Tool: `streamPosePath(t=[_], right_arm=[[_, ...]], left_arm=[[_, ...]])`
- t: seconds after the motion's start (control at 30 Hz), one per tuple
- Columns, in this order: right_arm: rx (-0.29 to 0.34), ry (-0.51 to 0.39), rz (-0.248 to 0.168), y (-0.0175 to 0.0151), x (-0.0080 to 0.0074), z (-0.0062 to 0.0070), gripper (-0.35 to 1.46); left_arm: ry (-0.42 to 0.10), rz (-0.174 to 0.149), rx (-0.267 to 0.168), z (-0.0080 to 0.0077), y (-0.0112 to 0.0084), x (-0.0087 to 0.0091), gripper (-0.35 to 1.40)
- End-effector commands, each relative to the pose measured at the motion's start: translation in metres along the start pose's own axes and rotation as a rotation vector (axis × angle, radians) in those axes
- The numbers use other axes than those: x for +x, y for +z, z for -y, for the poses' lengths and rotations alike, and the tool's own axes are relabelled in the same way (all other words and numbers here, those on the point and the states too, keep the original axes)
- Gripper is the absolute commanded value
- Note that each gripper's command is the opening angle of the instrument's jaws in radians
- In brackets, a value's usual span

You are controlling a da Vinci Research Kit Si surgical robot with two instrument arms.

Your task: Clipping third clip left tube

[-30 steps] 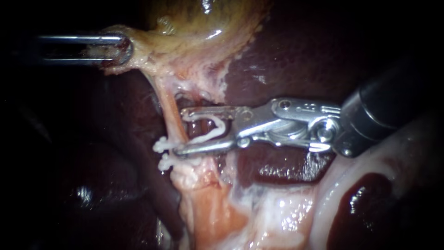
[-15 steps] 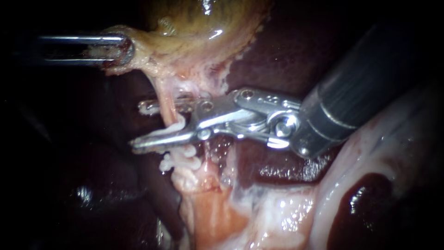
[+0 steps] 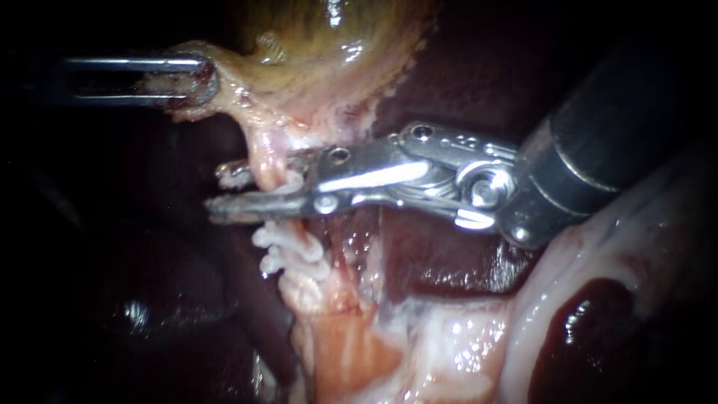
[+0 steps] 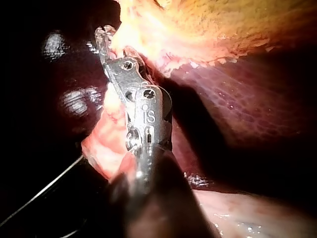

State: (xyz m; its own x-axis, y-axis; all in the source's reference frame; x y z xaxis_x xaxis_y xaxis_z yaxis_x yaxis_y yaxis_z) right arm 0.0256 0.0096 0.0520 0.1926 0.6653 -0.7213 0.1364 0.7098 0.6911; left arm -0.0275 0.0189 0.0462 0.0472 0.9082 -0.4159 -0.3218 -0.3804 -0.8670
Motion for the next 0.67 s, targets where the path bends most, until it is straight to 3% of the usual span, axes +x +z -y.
streamPosePath(t=[0.03,0.23,0.6,0.67], right_arm=[[0.002,0.002,0.005,-0.0001,0.0001,0.0,-0.35],[-0.035,0.009,0.017,-0.0004,0.0002,0.0003,-0.35],[-0.038,0.009,0.02,-0.0004,0.0,-0.0001,-0.35],[-0.013,0.01,0.023,-0.0002,-0.0001,-0.0004,-0.29]], left_arm=[[0.0,0.0,0.0,0.0,0.0,0.0,-0.35],[0.0,-0.001,0.001,0.0,0.0001,0.0,-0.35],[0.0,-0.001,0.001,0.0,0.0001,0.0,-0.35],[0.0,-0.001,0.001,0.0,0.0001,0.0,-0.35]])
